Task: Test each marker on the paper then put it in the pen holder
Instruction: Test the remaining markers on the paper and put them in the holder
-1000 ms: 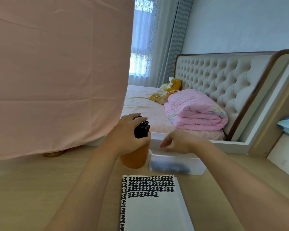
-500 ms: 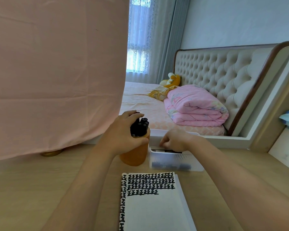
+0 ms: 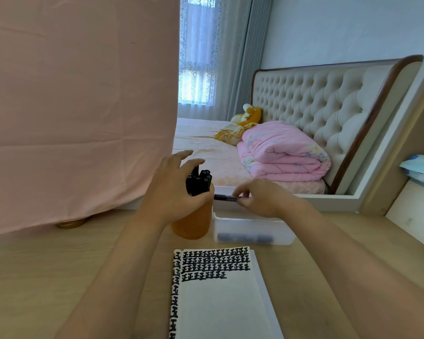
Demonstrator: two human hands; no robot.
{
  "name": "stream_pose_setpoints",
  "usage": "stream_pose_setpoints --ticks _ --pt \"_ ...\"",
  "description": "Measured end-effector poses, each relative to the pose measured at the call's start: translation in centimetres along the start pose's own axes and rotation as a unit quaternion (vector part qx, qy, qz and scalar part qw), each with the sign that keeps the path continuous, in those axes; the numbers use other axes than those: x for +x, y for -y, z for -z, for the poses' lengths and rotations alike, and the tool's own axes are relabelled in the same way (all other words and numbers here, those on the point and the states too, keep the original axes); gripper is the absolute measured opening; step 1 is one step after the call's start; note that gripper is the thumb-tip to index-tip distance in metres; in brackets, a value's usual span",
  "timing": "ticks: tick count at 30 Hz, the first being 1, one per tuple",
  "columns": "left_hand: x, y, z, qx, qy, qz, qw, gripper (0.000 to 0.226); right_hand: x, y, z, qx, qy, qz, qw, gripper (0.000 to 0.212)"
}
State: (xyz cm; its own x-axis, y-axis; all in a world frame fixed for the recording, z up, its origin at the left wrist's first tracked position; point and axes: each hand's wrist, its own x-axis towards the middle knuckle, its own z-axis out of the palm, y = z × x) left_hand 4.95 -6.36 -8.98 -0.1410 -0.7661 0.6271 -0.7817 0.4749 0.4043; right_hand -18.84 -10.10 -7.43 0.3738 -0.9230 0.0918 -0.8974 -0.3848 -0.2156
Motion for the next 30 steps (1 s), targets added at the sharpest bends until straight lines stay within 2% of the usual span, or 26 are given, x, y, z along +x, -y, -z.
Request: stream_pose_setpoints --ticks 3,5,10,14,16,19,21,23,27,29,30 --pt "0.1 -1.4 0.4 0.017 -0.065 -0.039 0.997 0.056 -2.0 0.3 0.8 0.05 -0.057 0.016 0.997 0.026" --pt "0.1 -2.9 0.4 0.016 -0.067 -0.07 0.995 0.046 -3.5 0.4 1.0 0.08 -0.076 0.027 0.994 0.027" --pt "-2.1 -5.6 -0.4 0.01 0.013 -0.129 0.991 0.036 -7.4 1.0 0.6 0.174 -0.098 0.031 0.979 0.036" --pt "-4.1 -5.9 -1.3 0.028 0.055 -0.144 0.988 0.025 -9.9 1.7 -0.3 0.277 -0.122 0.021 0.953 0.03" --pt "-5.0 -5.9 -1.3 0.006 0.065 -0.118 0.991 0.018 -10.8 2.0 -0.9 0.362 -0.143 0.003 0.921 0.028" --pt "-6.4 -6.2 -0.9 -0.034 0.072 -0.07 0.994 0.015 -11.7 2.6 -1.7 0.512 -0.158 -0.036 0.843 0.021" --pt "-7.3 -6.7 -0.9 -0.034 0.087 -0.065 0.994 0.015 -12.0 2.9 -2.3 0.585 -0.144 -0.05 0.797 0.014" --pt "-8.2 -7.4 -1.2 -0.027 0.11 -0.072 0.991 0.02 -12.0 3.2 -2.6 0.62 -0.128 -0.049 0.773 0.009" --pt "-9.7 -7.5 -1.1 -0.024 0.125 -0.06 0.99 0.035 -11.9 3.5 -2.6 0.616 -0.089 -0.037 0.782 0.016" --pt "-10.3 -7.0 -0.7 -0.016 0.105 -0.05 0.993 0.03 -11.9 3.5 -2.8 0.581 -0.071 -0.02 0.811 0.015" --pt "-10.5 -6.7 -0.6 -0.01 0.091 -0.047 0.995 0.026 -11.9 3.4 -3.0 0.533 -0.065 -0.009 0.843 0.016"
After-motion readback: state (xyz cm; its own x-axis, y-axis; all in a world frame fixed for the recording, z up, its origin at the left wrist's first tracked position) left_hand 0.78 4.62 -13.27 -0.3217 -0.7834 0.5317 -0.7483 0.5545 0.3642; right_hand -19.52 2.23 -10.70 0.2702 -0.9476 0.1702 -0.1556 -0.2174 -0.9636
